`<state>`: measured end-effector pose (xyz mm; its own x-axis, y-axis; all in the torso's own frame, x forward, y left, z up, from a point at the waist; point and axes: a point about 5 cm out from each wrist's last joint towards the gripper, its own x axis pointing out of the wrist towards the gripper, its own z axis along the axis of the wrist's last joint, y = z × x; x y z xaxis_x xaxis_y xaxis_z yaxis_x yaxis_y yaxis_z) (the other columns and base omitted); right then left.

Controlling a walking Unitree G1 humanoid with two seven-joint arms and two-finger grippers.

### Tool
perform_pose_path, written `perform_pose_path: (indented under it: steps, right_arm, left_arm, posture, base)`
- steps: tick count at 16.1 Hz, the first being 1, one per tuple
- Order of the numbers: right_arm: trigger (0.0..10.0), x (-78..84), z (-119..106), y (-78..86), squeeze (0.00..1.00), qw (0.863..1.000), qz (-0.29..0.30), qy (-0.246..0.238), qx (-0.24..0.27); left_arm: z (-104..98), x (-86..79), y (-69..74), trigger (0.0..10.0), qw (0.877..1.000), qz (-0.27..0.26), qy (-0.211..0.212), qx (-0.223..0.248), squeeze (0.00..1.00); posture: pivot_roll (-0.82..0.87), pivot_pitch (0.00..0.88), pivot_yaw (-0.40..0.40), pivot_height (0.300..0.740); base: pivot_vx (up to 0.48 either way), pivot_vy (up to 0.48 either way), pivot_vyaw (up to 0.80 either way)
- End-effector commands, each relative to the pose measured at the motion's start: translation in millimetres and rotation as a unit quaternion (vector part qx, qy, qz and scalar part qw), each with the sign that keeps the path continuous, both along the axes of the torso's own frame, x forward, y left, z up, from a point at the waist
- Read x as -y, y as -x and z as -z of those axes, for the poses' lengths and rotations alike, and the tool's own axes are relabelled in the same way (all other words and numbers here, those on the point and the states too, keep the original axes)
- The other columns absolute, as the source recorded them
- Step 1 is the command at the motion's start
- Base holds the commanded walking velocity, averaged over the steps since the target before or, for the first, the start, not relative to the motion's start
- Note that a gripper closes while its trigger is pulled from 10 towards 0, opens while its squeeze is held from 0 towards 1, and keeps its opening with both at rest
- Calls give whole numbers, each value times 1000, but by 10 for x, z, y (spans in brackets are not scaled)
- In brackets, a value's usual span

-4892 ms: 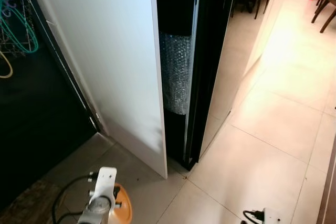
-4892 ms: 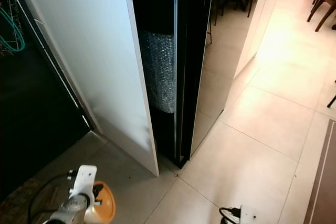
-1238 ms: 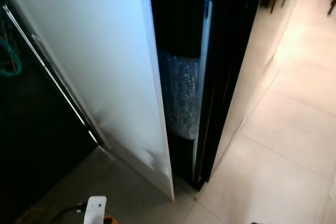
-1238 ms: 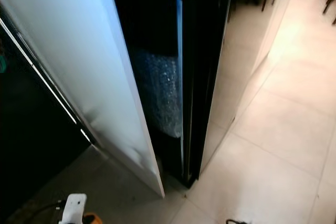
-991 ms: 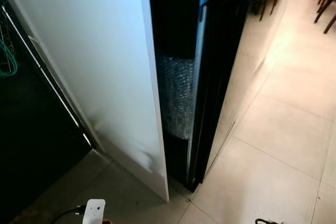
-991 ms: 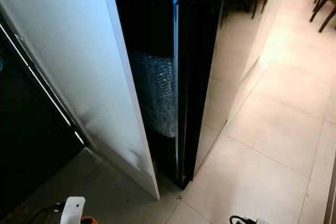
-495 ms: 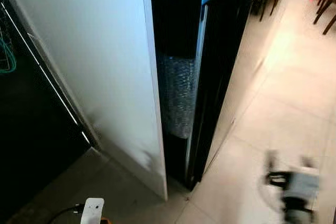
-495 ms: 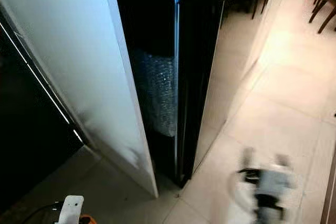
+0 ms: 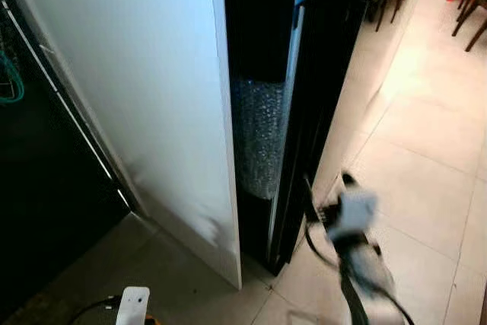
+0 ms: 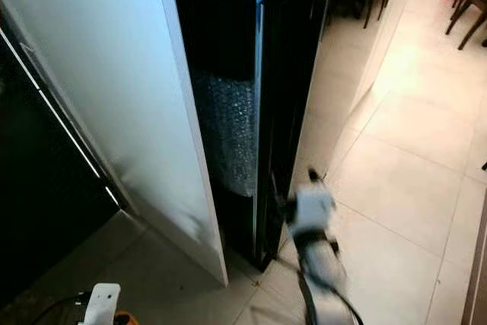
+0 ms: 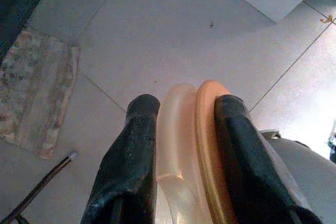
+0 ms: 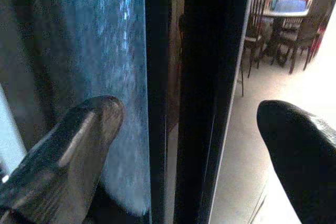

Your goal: Restocking fridge

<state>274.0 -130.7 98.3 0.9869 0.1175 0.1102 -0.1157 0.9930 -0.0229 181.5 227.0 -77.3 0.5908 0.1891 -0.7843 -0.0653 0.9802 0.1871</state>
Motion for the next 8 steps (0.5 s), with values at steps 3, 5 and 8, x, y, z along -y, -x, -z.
perform_pose_path:
  steps: [3,5,8]
  right_arm:
    - [10000,-43,49,-181,1000,998,44,-2,-45]
    - [10000,-196,-29,-287,1000,999,5,-7,-41]
    - [10000,-299,-59,-393,1000,999,-4,4,-42]
  left_arm:
    - [18,62,4,10000,1000,3,12,-5,0]
    - [17,60,1,10000,1000,0,11,-4,0]
    - [14,57,-5,10000,1000,-2,10,-3,0]
  posture:
    - [-72,0,30,740]
    - [-65,0,32,740]
    - [-62,0,34,740]
  base:
    - [0,0,0]
    - [0,0,0]
    - [0,0,0]
